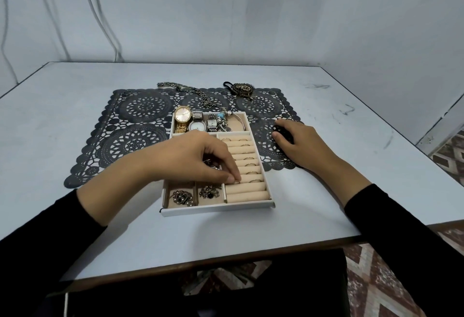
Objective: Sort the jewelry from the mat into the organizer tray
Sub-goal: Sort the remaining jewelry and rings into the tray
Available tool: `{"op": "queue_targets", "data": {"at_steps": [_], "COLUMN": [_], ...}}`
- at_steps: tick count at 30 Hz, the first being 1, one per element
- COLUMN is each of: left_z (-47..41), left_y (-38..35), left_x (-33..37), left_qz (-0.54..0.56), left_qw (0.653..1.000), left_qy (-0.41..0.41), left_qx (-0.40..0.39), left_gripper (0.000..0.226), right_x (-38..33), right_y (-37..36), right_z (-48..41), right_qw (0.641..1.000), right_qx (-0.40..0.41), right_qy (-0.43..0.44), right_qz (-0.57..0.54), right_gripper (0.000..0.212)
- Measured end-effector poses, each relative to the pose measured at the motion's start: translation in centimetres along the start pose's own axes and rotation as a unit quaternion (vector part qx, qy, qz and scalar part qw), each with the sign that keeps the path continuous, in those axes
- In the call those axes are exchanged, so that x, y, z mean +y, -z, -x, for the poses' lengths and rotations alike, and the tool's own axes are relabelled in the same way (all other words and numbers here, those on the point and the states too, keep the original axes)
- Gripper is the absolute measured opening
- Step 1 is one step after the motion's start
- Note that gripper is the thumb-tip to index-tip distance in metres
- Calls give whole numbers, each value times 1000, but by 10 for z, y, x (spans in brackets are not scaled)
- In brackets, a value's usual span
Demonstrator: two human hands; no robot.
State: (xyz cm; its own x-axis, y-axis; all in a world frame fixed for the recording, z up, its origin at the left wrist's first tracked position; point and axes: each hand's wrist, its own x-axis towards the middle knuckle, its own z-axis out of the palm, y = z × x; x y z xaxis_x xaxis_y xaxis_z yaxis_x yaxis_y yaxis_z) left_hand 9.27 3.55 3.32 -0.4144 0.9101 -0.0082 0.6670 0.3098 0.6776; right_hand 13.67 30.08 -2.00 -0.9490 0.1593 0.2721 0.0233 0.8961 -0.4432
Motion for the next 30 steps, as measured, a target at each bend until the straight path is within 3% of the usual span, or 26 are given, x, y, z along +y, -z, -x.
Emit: {"op": "queue_targets", "data": {"at_steps": [8, 20, 25, 30], "left_z": [-6, -1, 12, 13], "left_y": [5, 0, 5, 30], "left_x": [7, 9, 5, -40], "left_qz": [14, 34, 125, 146], "left_qw": [998, 997, 980, 910], "left_qy": [51, 65, 38, 95], "left_qx": [-35, 9, 150, 377], "left_gripper": [11, 11, 15, 16], "right_x": [0, -3, -2, 2], "right_y": [0, 4, 4, 3], "right_z": [-1, 1, -5, -23], "right_qw": [1000, 1000, 1000, 1000], "right_qx": [-1, 2, 0, 13], "right_qy": [-5, -2, -2, -11], "right_qz": [1, -10, -9, -9], "right_gripper": [38, 34, 36, 39]}}
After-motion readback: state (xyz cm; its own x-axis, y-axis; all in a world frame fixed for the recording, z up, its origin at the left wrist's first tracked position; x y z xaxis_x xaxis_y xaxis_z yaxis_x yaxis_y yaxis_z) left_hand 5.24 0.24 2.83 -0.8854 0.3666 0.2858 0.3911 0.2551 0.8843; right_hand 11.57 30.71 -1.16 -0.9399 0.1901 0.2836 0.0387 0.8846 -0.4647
